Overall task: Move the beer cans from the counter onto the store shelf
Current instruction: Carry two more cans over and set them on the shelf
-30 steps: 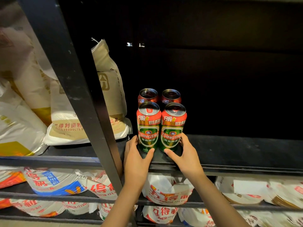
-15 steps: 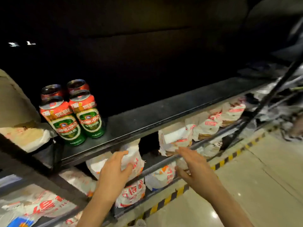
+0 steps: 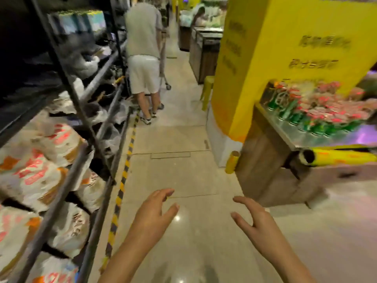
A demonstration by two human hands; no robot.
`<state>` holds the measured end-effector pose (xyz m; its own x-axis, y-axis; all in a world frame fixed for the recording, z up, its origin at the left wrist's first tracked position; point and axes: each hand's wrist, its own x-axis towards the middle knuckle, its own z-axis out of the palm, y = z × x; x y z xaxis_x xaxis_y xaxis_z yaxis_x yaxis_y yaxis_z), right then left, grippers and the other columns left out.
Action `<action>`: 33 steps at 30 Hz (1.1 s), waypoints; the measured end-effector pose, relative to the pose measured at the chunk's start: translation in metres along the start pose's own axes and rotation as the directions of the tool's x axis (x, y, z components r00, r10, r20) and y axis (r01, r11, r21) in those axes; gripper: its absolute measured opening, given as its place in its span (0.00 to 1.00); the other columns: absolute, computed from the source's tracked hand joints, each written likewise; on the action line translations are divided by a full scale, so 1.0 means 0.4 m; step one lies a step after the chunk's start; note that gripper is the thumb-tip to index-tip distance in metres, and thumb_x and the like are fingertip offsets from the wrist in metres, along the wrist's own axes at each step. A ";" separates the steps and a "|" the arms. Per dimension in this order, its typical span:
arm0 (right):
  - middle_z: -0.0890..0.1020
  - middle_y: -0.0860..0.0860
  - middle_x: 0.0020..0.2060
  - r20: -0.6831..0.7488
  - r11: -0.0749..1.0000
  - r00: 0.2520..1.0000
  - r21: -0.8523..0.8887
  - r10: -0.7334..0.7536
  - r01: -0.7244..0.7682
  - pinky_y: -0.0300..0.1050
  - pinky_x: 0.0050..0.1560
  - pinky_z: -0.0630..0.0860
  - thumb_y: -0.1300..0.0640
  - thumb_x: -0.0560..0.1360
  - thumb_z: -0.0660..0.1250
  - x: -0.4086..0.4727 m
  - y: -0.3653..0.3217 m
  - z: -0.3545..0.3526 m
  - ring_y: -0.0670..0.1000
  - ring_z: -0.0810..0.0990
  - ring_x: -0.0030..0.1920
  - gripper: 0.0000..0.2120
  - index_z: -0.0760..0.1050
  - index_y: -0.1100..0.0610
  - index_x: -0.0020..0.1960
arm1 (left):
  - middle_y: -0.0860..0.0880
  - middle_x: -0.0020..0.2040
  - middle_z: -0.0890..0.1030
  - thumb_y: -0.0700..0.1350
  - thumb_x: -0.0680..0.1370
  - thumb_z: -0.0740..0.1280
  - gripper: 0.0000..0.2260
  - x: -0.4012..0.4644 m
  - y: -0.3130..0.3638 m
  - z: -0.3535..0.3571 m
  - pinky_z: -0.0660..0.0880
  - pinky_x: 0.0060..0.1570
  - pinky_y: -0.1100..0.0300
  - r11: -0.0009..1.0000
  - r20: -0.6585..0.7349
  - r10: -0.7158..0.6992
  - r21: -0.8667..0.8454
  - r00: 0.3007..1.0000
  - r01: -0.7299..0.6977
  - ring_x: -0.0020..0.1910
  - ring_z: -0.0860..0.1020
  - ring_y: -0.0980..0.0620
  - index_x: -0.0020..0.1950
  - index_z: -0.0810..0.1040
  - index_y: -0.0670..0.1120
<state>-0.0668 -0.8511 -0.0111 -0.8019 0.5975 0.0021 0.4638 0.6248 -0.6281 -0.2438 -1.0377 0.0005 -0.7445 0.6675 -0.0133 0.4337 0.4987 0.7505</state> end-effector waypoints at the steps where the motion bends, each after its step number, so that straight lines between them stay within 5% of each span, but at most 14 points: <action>1: 0.71 0.35 0.61 -0.054 0.997 0.996 0.015 0.077 -0.076 0.35 0.54 0.66 0.46 0.77 0.63 -0.027 0.046 -0.035 0.39 0.71 0.59 0.17 0.69 0.44 0.65 | 0.58 0.58 0.73 0.48 0.77 0.66 0.16 0.024 0.043 0.051 0.66 0.54 0.67 0.999 0.053 0.052 -0.008 0.997 -0.052 0.57 0.72 0.61 0.64 0.72 0.52; 6: 0.73 0.35 0.60 -0.208 0.926 0.903 0.131 0.375 -0.354 0.37 0.52 0.66 0.45 0.76 0.64 -0.138 0.223 -0.142 0.41 0.73 0.50 0.15 0.68 0.39 0.61 | 0.66 0.56 0.71 0.51 0.76 0.67 0.15 0.106 0.205 0.268 0.68 0.59 0.64 0.974 0.341 0.224 -0.049 0.913 -0.221 0.58 0.72 0.63 0.63 0.72 0.57; 10: 0.71 0.33 0.57 -0.252 0.878 0.843 0.202 0.476 -0.435 0.29 0.52 0.64 0.48 0.76 0.65 -0.135 0.323 -0.187 0.38 0.72 0.57 0.14 0.70 0.42 0.61 | 0.64 0.59 0.71 0.52 0.77 0.65 0.16 0.200 0.292 0.398 0.66 0.58 0.68 0.955 0.450 0.280 -0.041 0.848 -0.294 0.59 0.71 0.64 0.64 0.70 0.57; 14: 0.71 0.32 0.55 -0.253 0.870 0.834 0.210 0.490 -0.447 0.22 0.50 0.62 0.50 0.76 0.65 -0.028 0.417 -0.246 0.38 0.73 0.53 0.15 0.71 0.45 0.62 | 0.61 0.59 0.72 0.51 0.76 0.66 0.17 0.338 0.373 0.504 0.67 0.58 0.66 0.950 0.459 0.298 -0.057 0.837 -0.307 0.59 0.72 0.62 0.65 0.71 0.55; 21: 0.71 0.35 0.59 -0.236 0.916 0.887 0.155 0.397 -0.369 0.37 0.58 0.69 0.47 0.77 0.62 0.284 0.533 -0.437 0.40 0.71 0.60 0.17 0.69 0.43 0.65 | 0.59 0.61 0.73 0.51 0.77 0.65 0.17 0.626 0.517 0.634 0.67 0.58 0.65 0.962 0.420 0.264 -0.050 0.868 -0.268 0.60 0.71 0.60 0.65 0.71 0.54; 26: 0.69 0.32 0.59 -0.229 0.910 0.883 0.165 0.410 -0.380 0.36 0.60 0.67 0.46 0.78 0.61 0.441 0.645 -0.546 0.36 0.67 0.60 0.16 0.67 0.41 0.66 | 0.58 0.61 0.74 0.50 0.77 0.66 0.17 0.806 0.603 0.716 0.67 0.57 0.64 0.972 0.397 0.233 -0.069 0.888 -0.224 0.61 0.72 0.59 0.65 0.71 0.54; 33: 0.76 0.35 0.53 -0.228 0.896 0.870 0.200 0.437 -0.397 0.31 0.55 0.70 0.53 0.74 0.69 0.563 0.827 -0.619 0.36 0.74 0.54 0.15 0.70 0.37 0.55 | 0.61 0.61 0.72 0.53 0.77 0.65 0.18 0.990 0.730 0.836 0.67 0.59 0.64 0.959 0.434 0.280 -0.077 0.856 -0.275 0.62 0.70 0.63 0.66 0.70 0.56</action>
<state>-0.0007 -0.3856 -0.0256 -0.4093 0.9074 -0.0951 0.6587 0.2217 -0.7191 -0.2421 -0.4430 -0.0068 -0.2958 0.9512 -0.0881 0.5812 0.2524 0.7736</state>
